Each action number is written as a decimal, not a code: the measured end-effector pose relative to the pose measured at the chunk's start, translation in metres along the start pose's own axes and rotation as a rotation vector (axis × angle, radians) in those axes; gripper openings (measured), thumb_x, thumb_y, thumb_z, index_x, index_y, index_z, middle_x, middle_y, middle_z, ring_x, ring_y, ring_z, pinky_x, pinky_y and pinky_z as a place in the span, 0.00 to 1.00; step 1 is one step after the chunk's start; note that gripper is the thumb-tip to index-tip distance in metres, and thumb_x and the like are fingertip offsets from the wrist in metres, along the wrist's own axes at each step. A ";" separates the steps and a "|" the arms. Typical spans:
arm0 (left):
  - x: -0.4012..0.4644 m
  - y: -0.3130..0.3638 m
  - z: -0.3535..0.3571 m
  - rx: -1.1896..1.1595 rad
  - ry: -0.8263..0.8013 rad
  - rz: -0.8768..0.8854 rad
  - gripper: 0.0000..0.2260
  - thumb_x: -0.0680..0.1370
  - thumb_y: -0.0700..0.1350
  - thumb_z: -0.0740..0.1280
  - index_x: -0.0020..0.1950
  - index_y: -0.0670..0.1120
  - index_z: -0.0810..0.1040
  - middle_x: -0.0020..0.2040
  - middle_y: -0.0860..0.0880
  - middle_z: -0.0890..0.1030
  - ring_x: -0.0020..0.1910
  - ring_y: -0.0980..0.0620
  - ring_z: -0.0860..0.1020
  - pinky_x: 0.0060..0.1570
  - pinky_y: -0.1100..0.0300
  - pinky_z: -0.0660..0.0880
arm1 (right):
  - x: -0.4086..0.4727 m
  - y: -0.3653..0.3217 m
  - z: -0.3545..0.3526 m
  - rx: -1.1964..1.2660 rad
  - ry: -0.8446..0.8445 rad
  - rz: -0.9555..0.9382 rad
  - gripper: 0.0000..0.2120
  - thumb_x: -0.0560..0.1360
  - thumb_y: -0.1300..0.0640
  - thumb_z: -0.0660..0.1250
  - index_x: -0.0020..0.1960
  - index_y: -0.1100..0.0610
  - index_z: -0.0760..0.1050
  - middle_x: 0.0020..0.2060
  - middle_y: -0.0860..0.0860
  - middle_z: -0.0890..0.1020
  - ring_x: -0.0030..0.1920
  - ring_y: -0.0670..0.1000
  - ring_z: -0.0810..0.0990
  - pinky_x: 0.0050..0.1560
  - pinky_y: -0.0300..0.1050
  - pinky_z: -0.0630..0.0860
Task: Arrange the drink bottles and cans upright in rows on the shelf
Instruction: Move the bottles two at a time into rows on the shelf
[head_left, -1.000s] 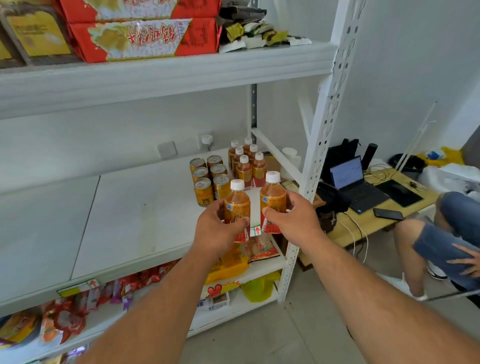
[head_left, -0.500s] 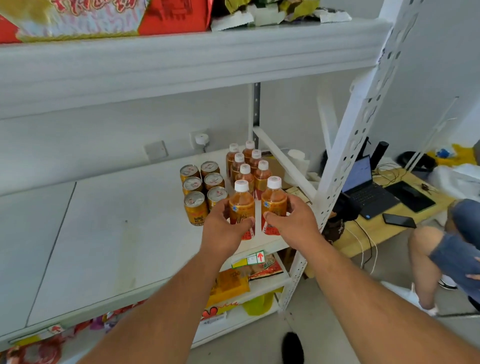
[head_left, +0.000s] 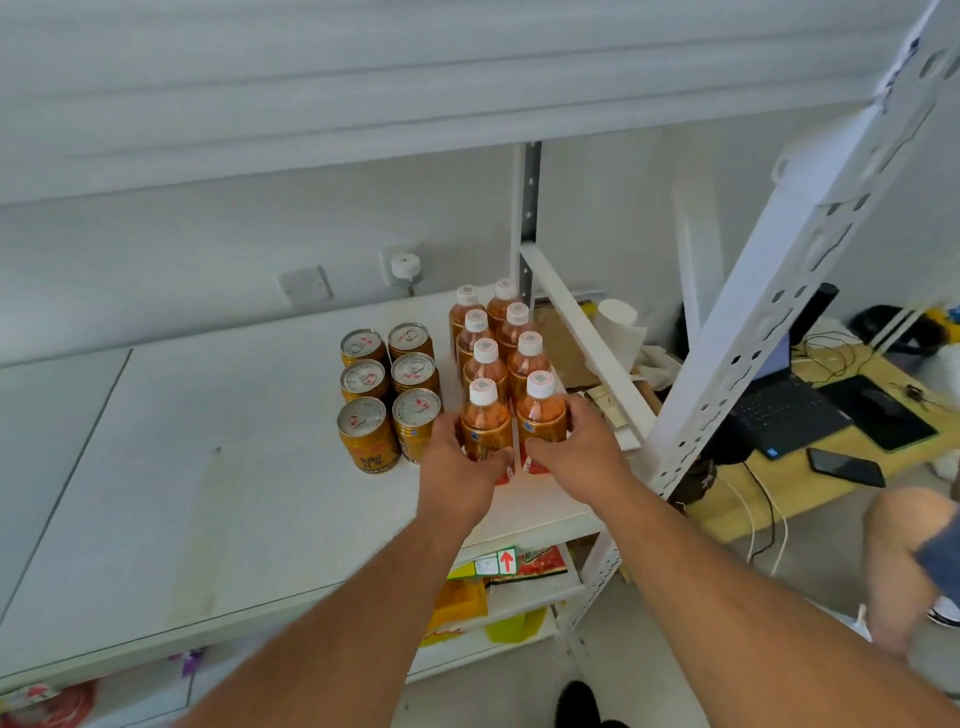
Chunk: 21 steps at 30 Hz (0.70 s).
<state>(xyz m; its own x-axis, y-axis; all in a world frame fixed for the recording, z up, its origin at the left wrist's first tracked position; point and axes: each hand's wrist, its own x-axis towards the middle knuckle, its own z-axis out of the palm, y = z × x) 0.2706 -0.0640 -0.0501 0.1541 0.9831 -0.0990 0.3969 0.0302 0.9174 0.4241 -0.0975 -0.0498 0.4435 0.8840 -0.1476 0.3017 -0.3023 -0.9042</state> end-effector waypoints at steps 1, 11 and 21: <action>0.001 0.000 0.002 -0.002 -0.005 -0.003 0.26 0.70 0.40 0.77 0.62 0.49 0.69 0.46 0.61 0.74 0.37 0.74 0.74 0.30 0.79 0.69 | 0.003 0.002 0.000 0.000 -0.005 -0.004 0.23 0.68 0.65 0.77 0.58 0.49 0.75 0.47 0.43 0.81 0.47 0.43 0.81 0.33 0.27 0.71; 0.011 -0.010 0.019 0.028 0.035 -0.008 0.27 0.69 0.45 0.79 0.60 0.58 0.67 0.55 0.59 0.77 0.53 0.57 0.79 0.54 0.52 0.80 | 0.008 0.009 0.004 0.010 -0.040 -0.002 0.29 0.69 0.58 0.79 0.67 0.50 0.74 0.55 0.41 0.80 0.55 0.44 0.78 0.57 0.43 0.74; 0.009 -0.011 0.023 0.230 0.070 -0.047 0.18 0.77 0.45 0.69 0.65 0.54 0.72 0.59 0.54 0.80 0.57 0.51 0.79 0.51 0.58 0.76 | 0.010 0.009 0.012 -0.063 0.033 0.037 0.26 0.72 0.55 0.77 0.67 0.51 0.74 0.60 0.49 0.81 0.60 0.51 0.79 0.56 0.46 0.72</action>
<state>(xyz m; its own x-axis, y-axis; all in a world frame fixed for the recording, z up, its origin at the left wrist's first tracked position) 0.2887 -0.0598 -0.0700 0.0702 0.9919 -0.1055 0.5987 0.0427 0.7999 0.4212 -0.0875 -0.0636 0.4824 0.8600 -0.1667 0.3366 -0.3577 -0.8711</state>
